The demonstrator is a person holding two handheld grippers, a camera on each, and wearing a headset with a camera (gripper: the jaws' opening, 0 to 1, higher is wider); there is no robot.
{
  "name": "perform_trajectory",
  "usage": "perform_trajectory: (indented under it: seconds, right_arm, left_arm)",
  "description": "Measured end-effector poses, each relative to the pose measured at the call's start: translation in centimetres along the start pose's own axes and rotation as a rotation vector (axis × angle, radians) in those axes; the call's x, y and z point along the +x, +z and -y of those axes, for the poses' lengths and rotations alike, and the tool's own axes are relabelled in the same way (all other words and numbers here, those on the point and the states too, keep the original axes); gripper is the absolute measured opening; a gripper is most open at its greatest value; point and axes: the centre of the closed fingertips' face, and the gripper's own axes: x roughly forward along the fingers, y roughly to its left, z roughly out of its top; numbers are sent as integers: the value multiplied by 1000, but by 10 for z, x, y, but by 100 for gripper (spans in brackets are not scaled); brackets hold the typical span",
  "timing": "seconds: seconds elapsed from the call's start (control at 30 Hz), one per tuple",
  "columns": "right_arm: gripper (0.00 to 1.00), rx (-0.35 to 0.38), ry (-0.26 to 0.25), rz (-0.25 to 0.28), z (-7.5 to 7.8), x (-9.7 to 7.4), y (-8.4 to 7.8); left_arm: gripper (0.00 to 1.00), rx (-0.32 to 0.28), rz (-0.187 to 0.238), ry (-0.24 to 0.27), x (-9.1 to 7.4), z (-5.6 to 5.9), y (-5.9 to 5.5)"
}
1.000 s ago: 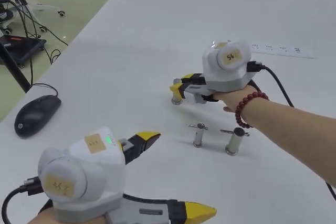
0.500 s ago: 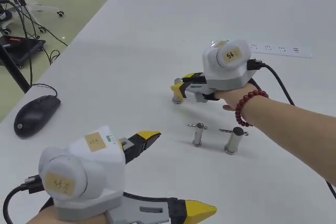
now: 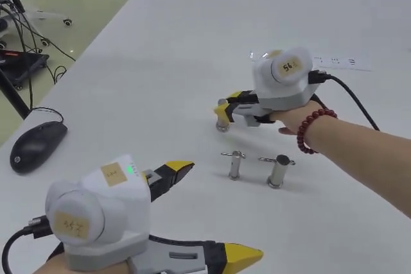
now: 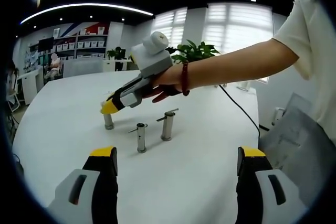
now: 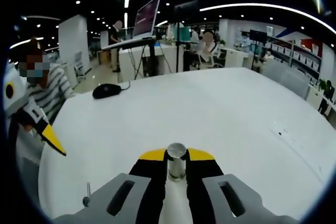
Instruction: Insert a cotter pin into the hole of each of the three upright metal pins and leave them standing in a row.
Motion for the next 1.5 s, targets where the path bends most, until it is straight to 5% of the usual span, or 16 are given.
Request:
perform_trajectory:
  seconds: [0.47,1.5]
  right_arm:
    - [14,15,3,-11,11,-25,-19]
    - [14,0,-16,-43,6,-105,-63]
  left_arm:
    - [95,0,3,-5,3,5,3]
    - [94,-1,7,-7,9,14,5]
